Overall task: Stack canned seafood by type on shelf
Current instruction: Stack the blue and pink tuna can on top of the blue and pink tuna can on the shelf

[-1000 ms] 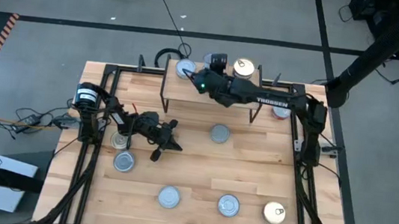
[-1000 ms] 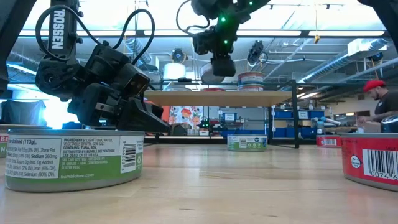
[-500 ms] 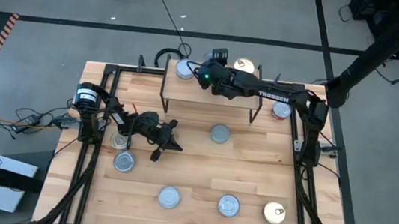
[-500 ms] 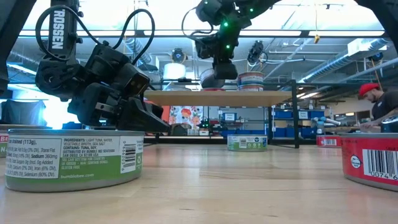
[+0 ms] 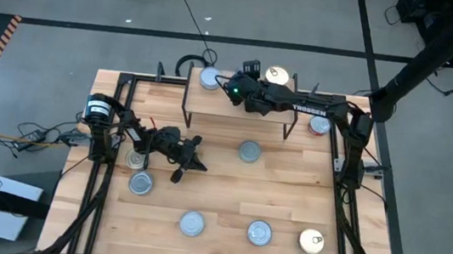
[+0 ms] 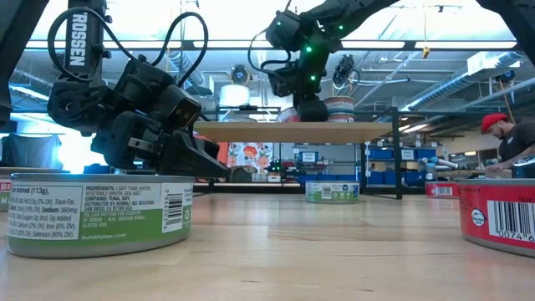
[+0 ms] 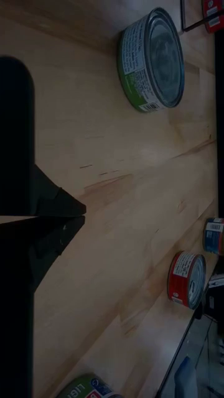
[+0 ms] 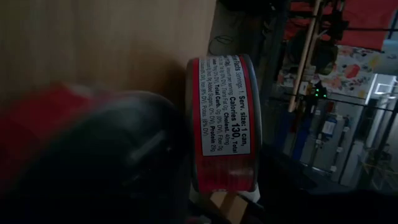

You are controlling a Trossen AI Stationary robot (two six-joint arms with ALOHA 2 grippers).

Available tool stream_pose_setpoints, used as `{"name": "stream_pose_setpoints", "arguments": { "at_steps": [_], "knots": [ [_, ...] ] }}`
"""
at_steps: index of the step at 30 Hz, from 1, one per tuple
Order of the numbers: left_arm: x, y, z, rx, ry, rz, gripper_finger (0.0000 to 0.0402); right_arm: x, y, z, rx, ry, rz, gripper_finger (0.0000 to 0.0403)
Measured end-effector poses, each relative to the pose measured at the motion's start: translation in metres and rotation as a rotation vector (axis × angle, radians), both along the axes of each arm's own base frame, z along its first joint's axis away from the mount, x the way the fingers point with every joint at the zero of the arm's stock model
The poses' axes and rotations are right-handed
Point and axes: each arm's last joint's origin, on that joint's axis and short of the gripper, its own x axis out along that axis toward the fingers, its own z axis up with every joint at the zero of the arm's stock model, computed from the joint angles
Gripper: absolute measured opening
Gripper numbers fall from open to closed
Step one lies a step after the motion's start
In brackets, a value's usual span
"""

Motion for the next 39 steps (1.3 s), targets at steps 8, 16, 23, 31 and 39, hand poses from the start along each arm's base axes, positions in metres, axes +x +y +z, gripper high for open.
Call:
{"name": "stream_pose_setpoints", "arguments": {
  "at_steps": [8,16,23,31,39],
  "knots": [
    [0.000,0.000,0.000,0.000,0.000,0.000,0.0001,0.004,-0.001,0.002,-0.052,-0.013,0.009,0.0173],
    [0.000,0.000,0.000,0.000,0.000,0.000,0.0001,0.011,0.018,0.014,-0.154,0.018,0.044,0.0146],
    [0.000,0.000,0.000,-0.001,0.003,-0.001,0.0001,-0.003,0.043,0.031,-0.082,-0.096,-0.007,0.0149],
    [0.000,-0.002,0.000,-0.001,0.002,-0.009,0.0001,-0.013,0.047,0.027,-0.011,-0.124,-0.036,0.0150],
    [0.000,-0.003,0.000,0.000,0.001,-0.012,0.0001,-0.018,0.049,-0.001,0.002,-0.063,-0.036,0.0152]
  ]
}}
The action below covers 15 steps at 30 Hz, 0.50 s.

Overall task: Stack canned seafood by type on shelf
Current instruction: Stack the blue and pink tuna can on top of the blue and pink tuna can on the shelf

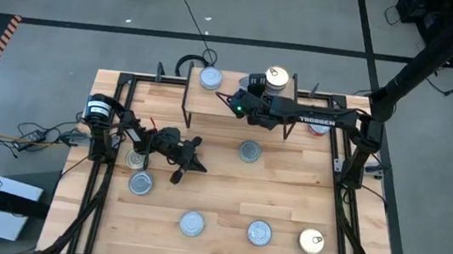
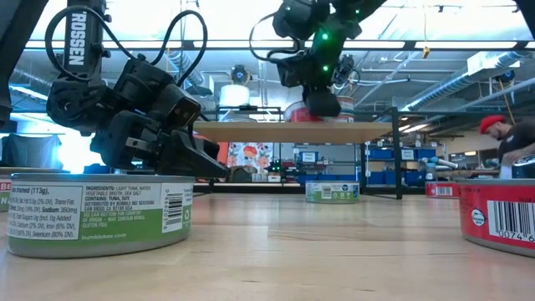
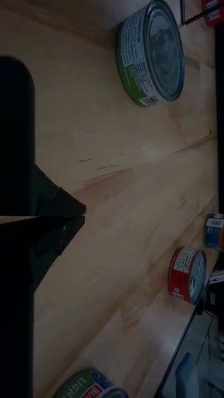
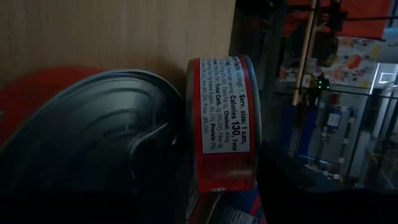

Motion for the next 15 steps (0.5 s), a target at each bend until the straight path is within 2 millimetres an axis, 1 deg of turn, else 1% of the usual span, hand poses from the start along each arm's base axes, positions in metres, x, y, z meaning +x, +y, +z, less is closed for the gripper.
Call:
{"name": "stream_pose_setpoints", "arguments": {
  "at_steps": [4,7,11,15],
  "knots": [
    [0.000,0.000,0.000,0.001,0.000,0.001,0.0001,0.001,0.001,-0.001,-0.030,-0.002,-0.007,0.0154],
    [0.000,0.000,0.000,0.001,-0.001,0.002,0.0001,0.003,0.003,0.006,-0.089,0.000,0.004,0.0154],
    [0.000,0.000,0.000,0.002,-0.001,0.002,0.0003,0.000,0.016,0.025,-0.128,-0.055,0.023,0.0155],
    [0.000,0.000,0.000,0.003,-0.002,0.002,0.0004,-0.005,0.034,0.039,-0.128,-0.099,0.047,0.0155]
  ]
}}
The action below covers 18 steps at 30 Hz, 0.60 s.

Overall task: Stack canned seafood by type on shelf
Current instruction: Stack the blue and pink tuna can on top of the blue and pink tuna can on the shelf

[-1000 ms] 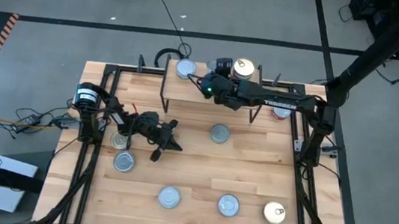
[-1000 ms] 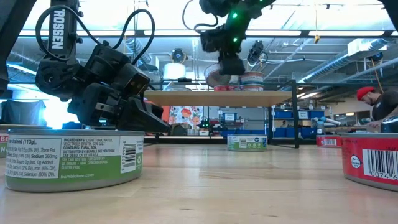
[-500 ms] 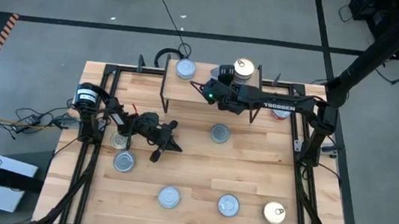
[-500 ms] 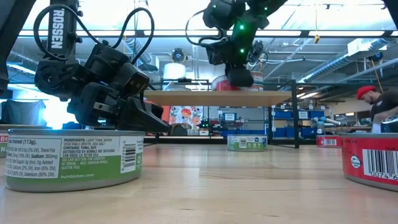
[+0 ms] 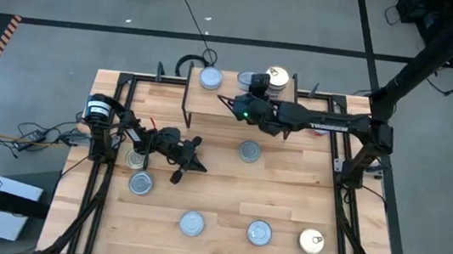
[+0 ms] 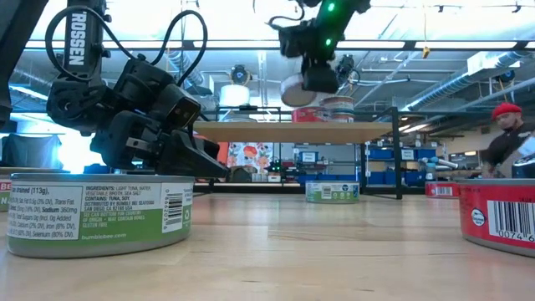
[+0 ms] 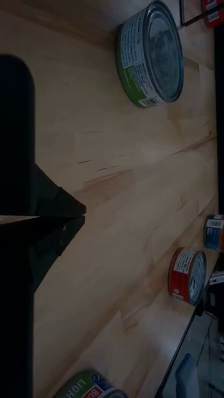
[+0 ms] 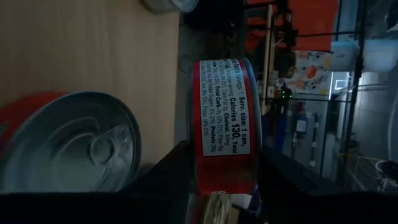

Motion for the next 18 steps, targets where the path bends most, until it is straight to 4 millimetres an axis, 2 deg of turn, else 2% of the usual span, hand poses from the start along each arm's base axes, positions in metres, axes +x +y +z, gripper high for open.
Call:
{"name": "stream_pose_setpoints", "arguments": {
  "at_steps": [3,8,12,18],
  "knots": [
    [0.000,0.000,0.000,0.000,0.000,0.000,0.0005,-0.007,0.015,0.005,0.031,-0.026,0.003,0.0155],
    [0.000,0.000,0.000,0.000,0.000,0.001,0.0005,-0.013,0.032,-0.005,0.132,-0.030,-0.006,0.0155],
    [0.000,0.000,0.000,-0.001,0.000,0.001,0.0005,-0.010,0.033,-0.010,0.140,-0.033,-0.017,0.0155],
    [0.000,0.000,0.000,-0.001,0.001,0.002,0.0005,-0.011,0.024,-0.022,0.126,-0.029,-0.036,0.0155]
  ]
}}
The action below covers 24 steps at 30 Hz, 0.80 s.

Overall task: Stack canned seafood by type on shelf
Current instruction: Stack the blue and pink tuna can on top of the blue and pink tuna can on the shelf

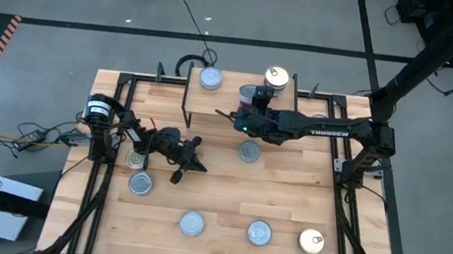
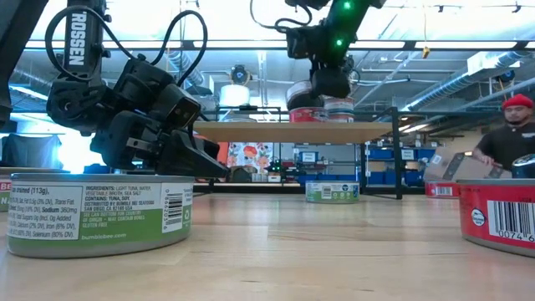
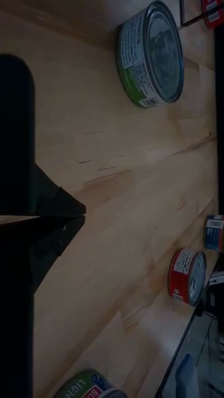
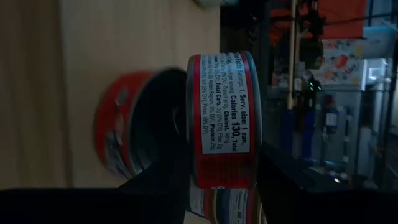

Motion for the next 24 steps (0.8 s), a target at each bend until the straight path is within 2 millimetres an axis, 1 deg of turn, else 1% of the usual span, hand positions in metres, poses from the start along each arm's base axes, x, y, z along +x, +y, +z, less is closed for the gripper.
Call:
{"name": "stream_pose_setpoints", "arguments": {
  "at_steps": [4,6,15,24],
  "knots": [
    [0.0000,0.0000,0.0000,0.000,0.000,0.000,0.0005,-0.0016,-0.0029,-0.0084,-0.010,0.008,-0.007,0.0157],
    [0.0000,0.0000,0.0000,0.000,0.000,0.001,0.0005,-0.0018,-0.0027,-0.0094,-0.011,0.011,-0.007,0.0163],
    [0.0000,0.0000,0.0000,0.000,0.000,0.001,0.0005,-0.0008,-0.0016,-0.0124,0.024,0.042,0.038,0.0218],
    [0.0000,0.0000,0.0000,0.000,0.000,0.001,0.0006,-0.0005,-0.0022,-0.0109,0.012,0.063,0.050,0.0253]
  ]
}}
